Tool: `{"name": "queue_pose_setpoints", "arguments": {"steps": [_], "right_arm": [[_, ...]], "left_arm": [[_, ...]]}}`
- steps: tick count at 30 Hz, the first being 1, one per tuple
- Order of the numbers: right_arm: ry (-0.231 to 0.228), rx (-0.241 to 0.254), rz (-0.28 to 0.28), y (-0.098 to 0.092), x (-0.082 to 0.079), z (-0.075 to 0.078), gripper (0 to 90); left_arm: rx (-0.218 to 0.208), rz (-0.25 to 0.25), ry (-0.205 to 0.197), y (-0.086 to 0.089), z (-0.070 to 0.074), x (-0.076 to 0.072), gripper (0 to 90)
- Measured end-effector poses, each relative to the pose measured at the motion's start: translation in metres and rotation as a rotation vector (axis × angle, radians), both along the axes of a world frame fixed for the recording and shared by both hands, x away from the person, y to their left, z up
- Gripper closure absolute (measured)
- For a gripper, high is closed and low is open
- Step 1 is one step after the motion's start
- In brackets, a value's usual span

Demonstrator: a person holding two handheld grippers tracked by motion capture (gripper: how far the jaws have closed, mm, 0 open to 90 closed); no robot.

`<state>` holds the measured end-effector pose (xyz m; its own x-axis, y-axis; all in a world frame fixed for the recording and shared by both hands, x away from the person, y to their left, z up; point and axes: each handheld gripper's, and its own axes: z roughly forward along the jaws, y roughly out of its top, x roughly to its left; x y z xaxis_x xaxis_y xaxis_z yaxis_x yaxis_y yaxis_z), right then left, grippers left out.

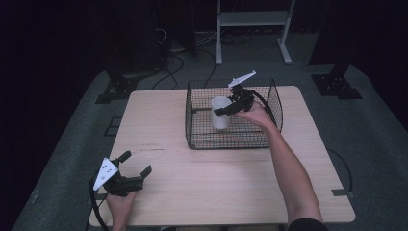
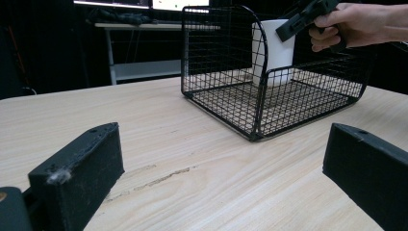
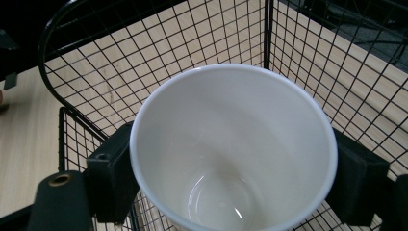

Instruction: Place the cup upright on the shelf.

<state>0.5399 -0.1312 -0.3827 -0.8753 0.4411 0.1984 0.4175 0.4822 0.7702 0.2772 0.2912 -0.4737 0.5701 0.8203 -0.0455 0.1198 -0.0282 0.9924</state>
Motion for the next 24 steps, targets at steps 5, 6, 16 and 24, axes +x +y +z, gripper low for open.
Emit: {"name": "queue_pose_setpoints", "arguments": {"steps": [5, 6, 16, 24], "right_arm": [[0.012, -0.011, -0.002, 0.001, 0.002, -0.005, 18.8], [0.015, -0.012, -0.002, 0.001, 0.003, -0.006, 18.8], [0.043, -0.037, -0.015, 0.001, 0.006, -0.017, 18.7], [0.041, -0.078, -0.013, 0.003, 0.007, -0.022, 18.1]], "left_arm": [[0.000, 0.000, 0.000, 0.000, 0.000, 0.000, 0.0], [0.000, 0.000, 0.000, 0.000, 0.000, 0.000, 0.0], [-0.004, -0.002, -0.003, 0.001, 0.000, 0.000, 0.0], [-0.008, 0.000, -0.007, 0.001, 0.000, 0.000, 0.0]]}}
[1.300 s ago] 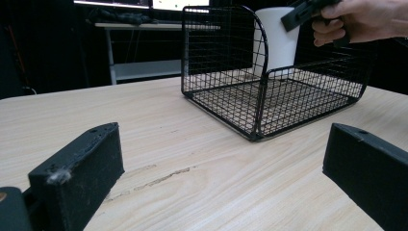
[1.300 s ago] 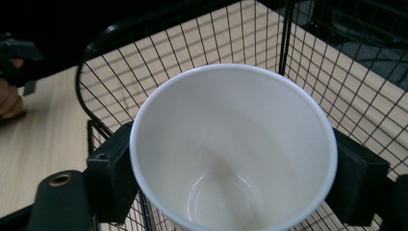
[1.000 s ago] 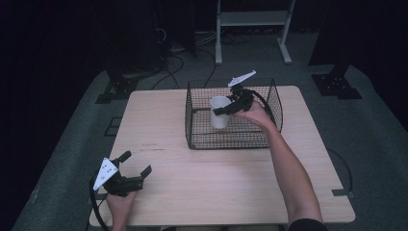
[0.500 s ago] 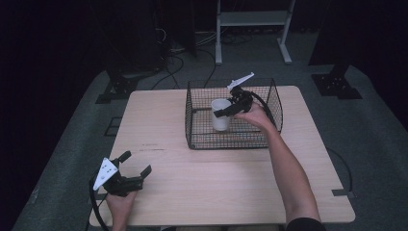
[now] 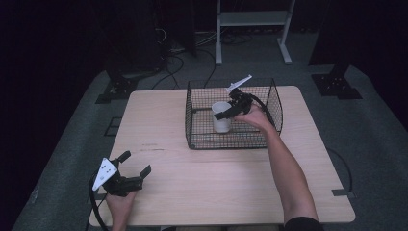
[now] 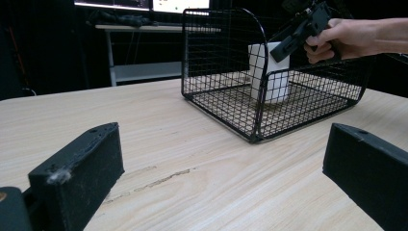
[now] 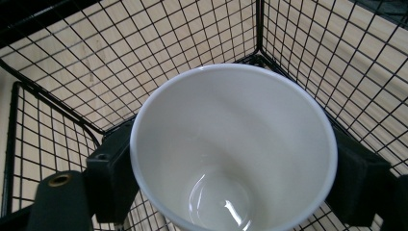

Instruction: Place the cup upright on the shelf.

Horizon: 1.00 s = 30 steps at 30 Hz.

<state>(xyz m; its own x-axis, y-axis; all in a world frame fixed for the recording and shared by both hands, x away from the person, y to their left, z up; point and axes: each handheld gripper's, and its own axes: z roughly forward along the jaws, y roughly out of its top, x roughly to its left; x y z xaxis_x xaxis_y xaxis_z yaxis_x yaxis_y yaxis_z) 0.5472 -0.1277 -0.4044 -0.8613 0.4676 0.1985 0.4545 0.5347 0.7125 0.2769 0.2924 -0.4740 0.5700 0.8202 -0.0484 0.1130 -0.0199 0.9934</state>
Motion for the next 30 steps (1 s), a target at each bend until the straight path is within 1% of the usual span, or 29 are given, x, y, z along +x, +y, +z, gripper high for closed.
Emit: {"name": "queue_pose_setpoints", "arguments": {"steps": [1, 6, 22, 27, 30], "right_arm": [[-0.005, -0.008, 0.003, 0.001, 0.000, -0.001, 17.6], [-0.011, -0.001, 0.000, 0.000, -0.001, 0.002, 17.5], [-0.039, -0.038, 0.025, 0.004, -0.010, 0.005, 16.6], [-0.064, -0.025, 0.017, 0.004, -0.013, 0.005, 16.6], [-0.066, -0.029, 0.019, 0.005, -0.014, 0.005, 16.2]], "left_arm": [[0.000, 0.000, 0.001, 0.000, 0.000, 0.000, 0.0], [-0.002, -0.002, 0.000, 0.000, 0.000, 0.000, 0.0], [-0.001, -0.002, 0.000, 0.000, 0.000, 0.000, 0.0], [-0.001, -0.002, 0.001, 0.000, 0.000, 0.000, 0.0], [-0.001, -0.002, 0.000, -0.001, 0.000, 0.000, 0.0]]}}
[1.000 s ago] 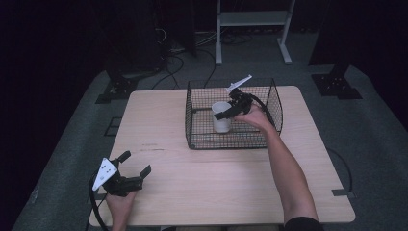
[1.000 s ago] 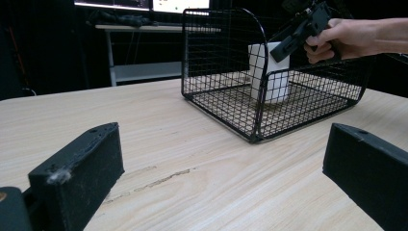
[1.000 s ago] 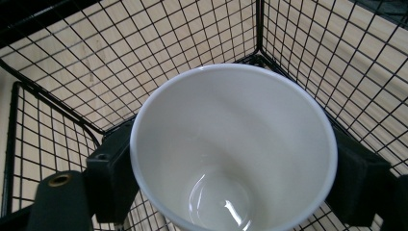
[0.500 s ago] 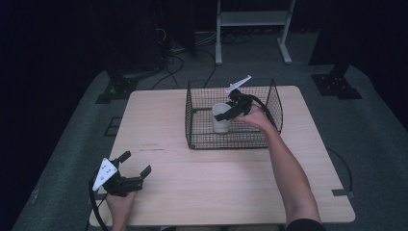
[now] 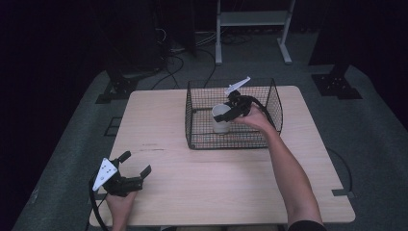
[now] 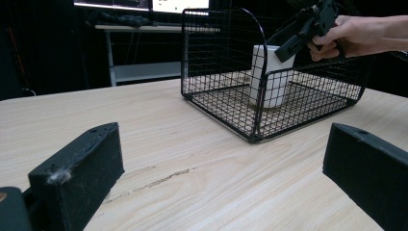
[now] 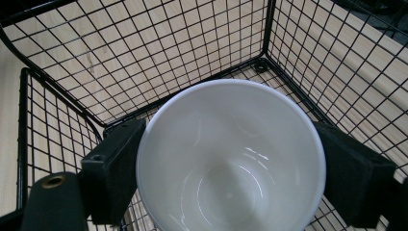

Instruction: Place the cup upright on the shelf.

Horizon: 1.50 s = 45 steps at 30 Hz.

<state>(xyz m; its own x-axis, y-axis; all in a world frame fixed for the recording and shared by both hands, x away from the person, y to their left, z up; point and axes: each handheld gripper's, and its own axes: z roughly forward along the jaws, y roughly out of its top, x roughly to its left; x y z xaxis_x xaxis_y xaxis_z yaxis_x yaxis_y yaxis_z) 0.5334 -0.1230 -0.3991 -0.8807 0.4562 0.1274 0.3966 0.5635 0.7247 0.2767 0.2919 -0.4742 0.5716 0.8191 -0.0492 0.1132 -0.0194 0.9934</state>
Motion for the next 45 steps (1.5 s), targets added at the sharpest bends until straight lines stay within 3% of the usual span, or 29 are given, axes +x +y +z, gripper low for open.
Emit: {"name": "queue_pose_setpoints", "arguments": {"steps": [18, 27, 33, 38, 45], "right_arm": [[-0.054, 0.070, -0.034, -0.007, -0.005, 0.018, 12.9], [-0.074, 0.164, -0.034, -0.028, -0.020, 0.046, 12.9], [-0.067, 0.187, -0.024, -0.036, -0.035, 0.053, 12.9], [-0.065, 0.154, -0.023, -0.039, -0.046, 0.055, 12.9], [-0.058, 0.152, -0.015, -0.045, -0.058, 0.053, 12.9]], "left_arm": [[0.001, 0.006, 0.006, 0.000, 0.000, 0.001, 0.0], [0.003, 0.007, 0.006, 0.000, 0.000, 0.001, 0.0], [0.004, 0.004, 0.003, 0.000, 0.000, 0.000, 0.0], [0.005, 0.005, 0.004, -0.001, 0.000, 0.000, 0.0], [0.006, 0.005, 0.003, -0.001, 0.000, 0.000, 0.0]]}}
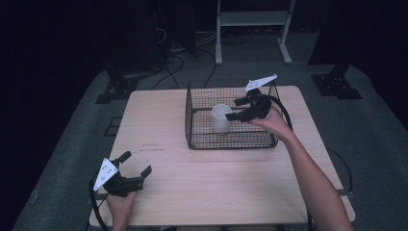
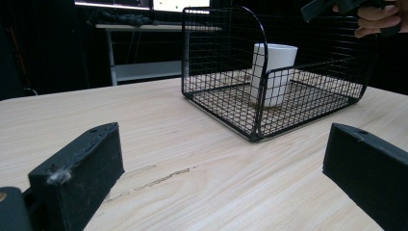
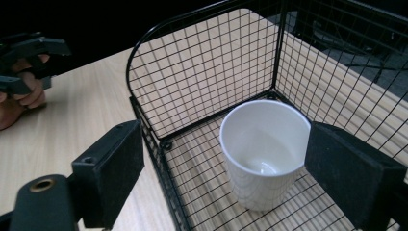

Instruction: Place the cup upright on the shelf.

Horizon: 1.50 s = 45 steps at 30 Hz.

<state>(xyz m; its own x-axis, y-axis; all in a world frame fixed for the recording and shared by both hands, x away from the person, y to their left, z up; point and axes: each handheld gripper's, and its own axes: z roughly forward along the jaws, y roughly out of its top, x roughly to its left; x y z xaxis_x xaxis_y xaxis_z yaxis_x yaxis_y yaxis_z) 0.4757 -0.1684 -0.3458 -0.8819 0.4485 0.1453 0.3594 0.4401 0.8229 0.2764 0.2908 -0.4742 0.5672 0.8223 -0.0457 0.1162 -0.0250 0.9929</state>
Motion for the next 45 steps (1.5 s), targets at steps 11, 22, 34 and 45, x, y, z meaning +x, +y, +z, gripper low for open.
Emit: {"name": "queue_pose_setpoints", "arguments": {"steps": [11, 22, 34, 45], "right_arm": [[0.006, -0.007, 0.013, -0.012, -0.018, 0.001, 12.9], [-0.009, -0.014, 0.049, -0.014, -0.040, 0.001, 13.0], [-0.017, -0.015, 0.061, -0.029, -0.066, -0.004, 13.3], [-0.010, -0.018, 0.037, -0.047, -0.076, -0.009, 13.3]], "left_arm": [[0.001, 0.003, 0.001, 0.000, 0.000, 0.000, 0.0], [0.002, 0.004, 0.001, 0.000, 0.000, 0.000, 0.0], [0.006, 0.003, 0.003, 0.000, 0.000, 0.000, 0.0], [0.011, 0.004, 0.004, -0.001, 0.000, 0.001, 0.0]]}}
